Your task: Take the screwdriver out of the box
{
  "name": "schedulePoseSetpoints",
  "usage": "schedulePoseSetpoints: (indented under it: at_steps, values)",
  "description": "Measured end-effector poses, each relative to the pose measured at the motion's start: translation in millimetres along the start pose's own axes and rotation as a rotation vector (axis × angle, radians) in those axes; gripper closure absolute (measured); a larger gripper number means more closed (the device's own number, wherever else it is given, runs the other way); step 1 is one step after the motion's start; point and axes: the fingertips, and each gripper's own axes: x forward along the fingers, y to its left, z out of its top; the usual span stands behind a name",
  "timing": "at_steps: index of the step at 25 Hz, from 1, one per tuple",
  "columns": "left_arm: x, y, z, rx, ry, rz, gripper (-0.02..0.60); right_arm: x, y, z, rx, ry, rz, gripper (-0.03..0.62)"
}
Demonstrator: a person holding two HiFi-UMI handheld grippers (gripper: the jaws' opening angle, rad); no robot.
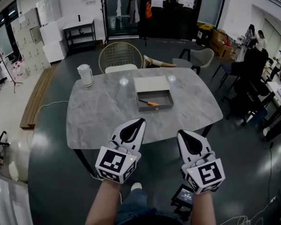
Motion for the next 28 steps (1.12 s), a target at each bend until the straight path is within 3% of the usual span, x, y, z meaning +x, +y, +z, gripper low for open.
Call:
schedulePoseSetpoints:
  at_steps: [13, 28]
  values:
    - [51.6, 67.0, -19.2, -0.012, 0.018, -0.009, 0.569, 72.9, -45.9, -10.2, 0.043, 0.039, -0.014, 0.568]
    - [149.9, 146.0, -43.8, 0.007, 0.073, 0.116, 0.569, 202.1, -128.7, -33.2, 0.054, 0.037, 0.109, 0.568]
